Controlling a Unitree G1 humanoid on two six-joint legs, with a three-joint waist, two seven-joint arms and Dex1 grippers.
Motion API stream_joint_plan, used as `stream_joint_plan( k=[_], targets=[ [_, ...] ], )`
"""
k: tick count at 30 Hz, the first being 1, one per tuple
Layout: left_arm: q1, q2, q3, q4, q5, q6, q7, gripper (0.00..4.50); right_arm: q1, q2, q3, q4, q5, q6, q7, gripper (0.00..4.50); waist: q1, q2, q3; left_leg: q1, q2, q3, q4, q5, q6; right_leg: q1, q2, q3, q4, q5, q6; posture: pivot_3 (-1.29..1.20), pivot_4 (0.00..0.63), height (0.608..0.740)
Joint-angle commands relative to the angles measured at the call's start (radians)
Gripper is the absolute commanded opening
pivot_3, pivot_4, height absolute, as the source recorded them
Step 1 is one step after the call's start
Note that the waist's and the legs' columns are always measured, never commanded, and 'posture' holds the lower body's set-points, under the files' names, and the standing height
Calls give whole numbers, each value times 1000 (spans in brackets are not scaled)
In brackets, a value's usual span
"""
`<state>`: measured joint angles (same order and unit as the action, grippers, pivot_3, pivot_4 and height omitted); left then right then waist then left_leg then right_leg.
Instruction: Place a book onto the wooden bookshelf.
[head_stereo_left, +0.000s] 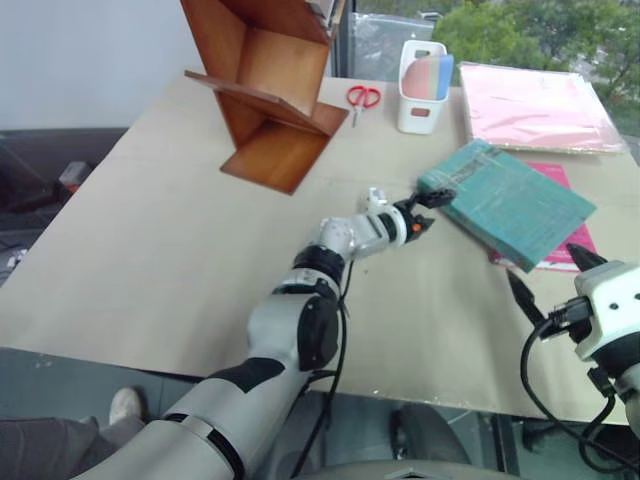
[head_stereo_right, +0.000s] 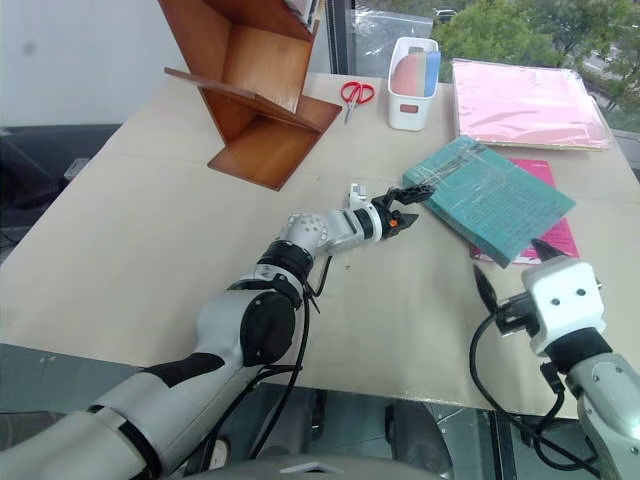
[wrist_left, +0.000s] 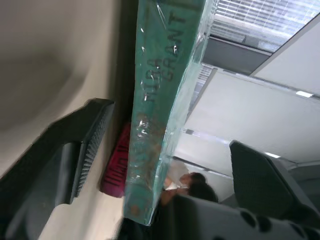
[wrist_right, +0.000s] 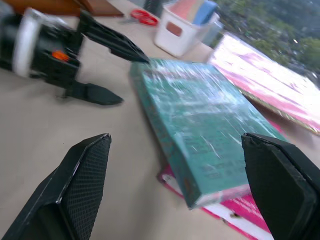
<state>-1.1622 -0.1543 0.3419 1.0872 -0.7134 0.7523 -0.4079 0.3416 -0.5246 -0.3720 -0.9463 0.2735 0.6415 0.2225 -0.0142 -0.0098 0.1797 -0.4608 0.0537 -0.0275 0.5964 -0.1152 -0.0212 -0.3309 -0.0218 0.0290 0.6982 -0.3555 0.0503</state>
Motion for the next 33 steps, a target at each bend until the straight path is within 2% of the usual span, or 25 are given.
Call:
stream_joint_plan(
  k=[1, 2, 4, 7, 9, 10, 15, 16, 17, 22, 28, 33],
  targets=[
    [85, -19, -197, -279, 87, -12, -247, 4500, -133, 4, -67, 69, 5, 147, -74, 4276, -2, 1, 0, 0, 0, 0, 0, 0, 0, 0, -1, 0, 0, 0, 0, 0, 150, 740],
    [140, 32, -268, -398, 112, -33, -322, 4500, -189, -6, -78, 107, 14, 180, -77, 3881, -2, 2, -1, 0, 0, 1, -1, 2, -3, 0, -1, 1, 0, 0, 0, 0, 150, 740],
    [239, 118, -354, -611, 134, -61, -430, 4500, -281, -33, -93, 181, 18, 231, -73, 3395, -3, 5, -3, 2, 0, 3, -3, 3, -5, 0, -1, 3, 0, 0, -1, 0, 150, 740],
    [382, 321, -426, -933, 150, -134, -628, 4500, -472, -99, -83, 406, -27, 300, -102, 2018, -21, 6, -3, 4, 1, 5, -8, 4, -7, -1, 0, 6, 0, 0, -2, 0, 150, 740],
    [452, 437, -452, -1063, 180, -221, -722, 4500, -581, -132, -61, 524, -26, 333, -92, 1227, -22, 6, -3, 8, 1, 7, -16, 6, -9, -2, 0, 9, -1, 0, -2, 0, 150, 740],
    [479, 481, -454, -1108, 195, -267, -750, 4500, -634, -143, -47, 575, -28, 370, -95, 690, -20, 7, -3, 8, 1, 8, -17, 6, -9, -2, 0, 10, 0, 0, -3, 0, 150, 740],
    [573, 644, -393, -1253, 177, -363, -841, 4500, -883, -194, 38, 872, -72, 418, -86, 690, 0, 6, -3, 8, 0, 13, -16, 2, -2, -2, -2, 13, -2, 0, -3, 0, 150, 740],
    [590, 674, -383, -1272, 174, -378, -865, 4500, -917, -193, 43, 926, -70, 406, -79, 242, 2, 6, -3, 8, 0, 14, -16, 1, -2, -2, -3, 13, -2, 0, -3, 0, 150, 740],
    [608, 704, -370, -1296, 167, -389, -883, 4500, -945, -194, 48, 985, -72, 389, -72, 29, 3, 6, -3, 8, 0, 14, -16, 1, -1, -3, -3, 13, -2, 0, -3, 0, 150, 740],
    [647, 830, -281, -1383, 80, -343, -908, 4500, -1075, -210, 45, 1248, -110, 295, -92, 29, 1, 5, -2, 6, 1, 15, -16, 1, -1, -6, -2, 14, -2, 0, -3, 0, 150, 740],
    [681, 852, -255, -1442, 53, -321, -838, 4500, -1112, -233, 13, 1334, -119, 222, -104, 29, -1, 5, -2, 4, 1, 17, -16, 0, 0, -8, -2, 16, -2, 0, -3, 0, 150, 740],
    [691, 833, -274, -1469, 49, -315, -791, 4500, -1167, -220, -22, 1421, -89, 255, -110, 29, -4, 5, -2, 4, 2, 18, -16, 0, 0, -9, -2, 17, -2, 0, -3, 0, 150, 740]
  ],
)
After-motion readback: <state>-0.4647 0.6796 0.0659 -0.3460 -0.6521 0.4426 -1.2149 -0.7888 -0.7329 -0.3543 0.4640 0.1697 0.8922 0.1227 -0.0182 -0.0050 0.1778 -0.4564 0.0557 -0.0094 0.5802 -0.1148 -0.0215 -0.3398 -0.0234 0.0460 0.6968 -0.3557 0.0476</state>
